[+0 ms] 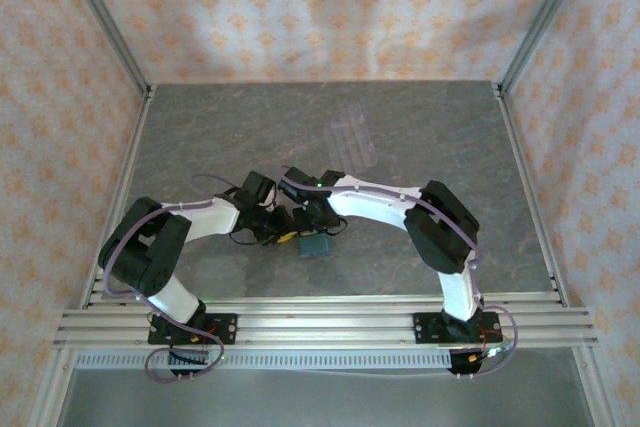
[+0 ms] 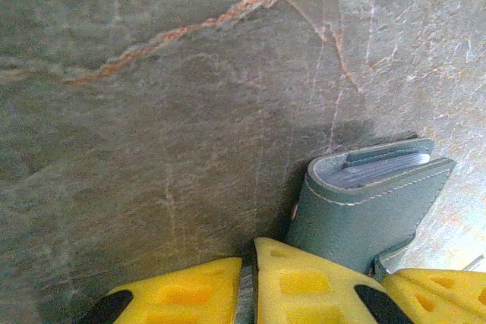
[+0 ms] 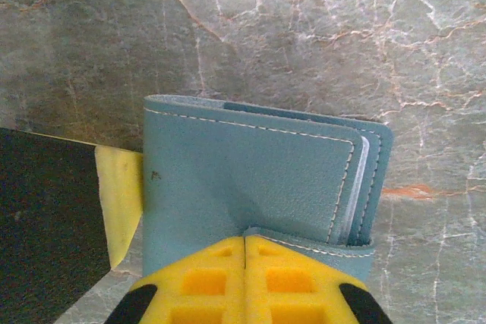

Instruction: Put the credit cards into the card holder

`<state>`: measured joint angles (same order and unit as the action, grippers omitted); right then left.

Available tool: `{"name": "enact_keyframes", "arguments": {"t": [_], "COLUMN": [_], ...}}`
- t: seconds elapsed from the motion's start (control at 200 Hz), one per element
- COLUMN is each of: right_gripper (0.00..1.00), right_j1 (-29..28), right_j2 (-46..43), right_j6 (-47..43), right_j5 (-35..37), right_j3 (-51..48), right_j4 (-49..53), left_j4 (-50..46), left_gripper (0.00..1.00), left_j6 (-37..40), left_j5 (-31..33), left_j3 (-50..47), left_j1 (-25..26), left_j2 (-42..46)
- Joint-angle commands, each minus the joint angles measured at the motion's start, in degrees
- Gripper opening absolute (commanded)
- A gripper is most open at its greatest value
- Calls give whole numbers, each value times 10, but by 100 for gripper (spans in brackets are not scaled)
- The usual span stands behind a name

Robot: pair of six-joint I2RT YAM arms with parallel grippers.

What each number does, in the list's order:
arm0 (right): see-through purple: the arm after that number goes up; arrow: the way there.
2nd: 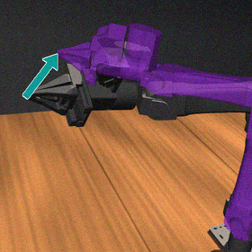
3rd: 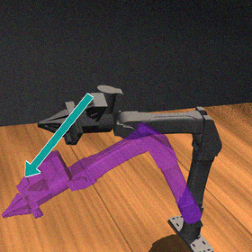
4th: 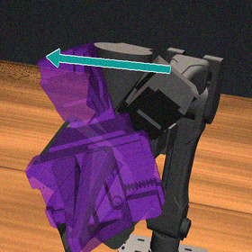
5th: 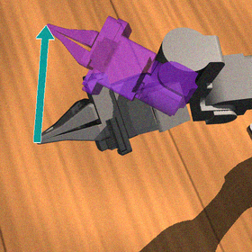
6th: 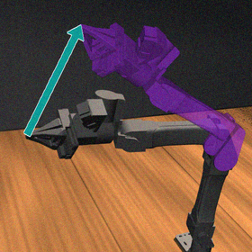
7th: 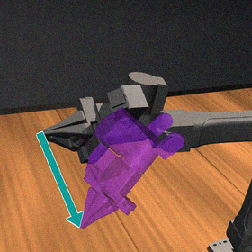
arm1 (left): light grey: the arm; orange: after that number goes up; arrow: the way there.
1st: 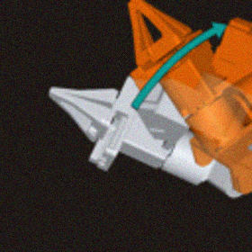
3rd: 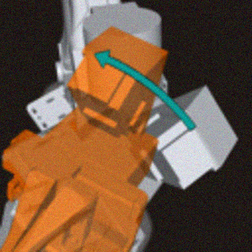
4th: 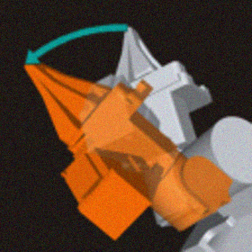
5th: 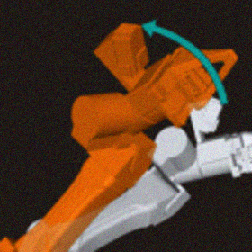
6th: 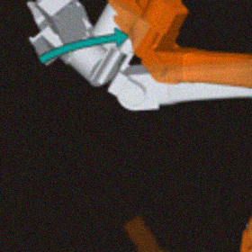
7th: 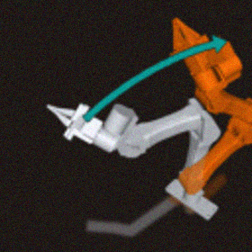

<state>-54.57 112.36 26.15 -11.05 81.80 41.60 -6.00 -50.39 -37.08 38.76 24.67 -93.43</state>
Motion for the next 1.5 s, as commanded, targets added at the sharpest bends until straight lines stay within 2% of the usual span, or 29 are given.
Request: {"name": "enact_keyframes", "arguments": {"t": [0.0,0.335,0.656,1.301,1.496], "right_gripper": [0,0,0,0,0], "right_j1": [-3,1,3,-8,-6], "right_j2": [-12,-37,-22,-16,-42], "right_j6": [14,21,14,57,71], "right_j5": [-20,-31,-20,28,37], "right_j3": [-25,-63,-66,-181,-214], "right_j4": [-16,-28,-23,-88,-94], "left_j4": [127,119,113,89,87], "left_gripper": [14,14,14,14,14], "left_j6": [-4,-2,-1,3,2], "left_j5": [3,9,10,23,25], "left_j3": [-9,-4,-1,9,10], "left_j1": [60,60,60,59,59], "left_j2": [-99,-103,-100,-92,-94]}}
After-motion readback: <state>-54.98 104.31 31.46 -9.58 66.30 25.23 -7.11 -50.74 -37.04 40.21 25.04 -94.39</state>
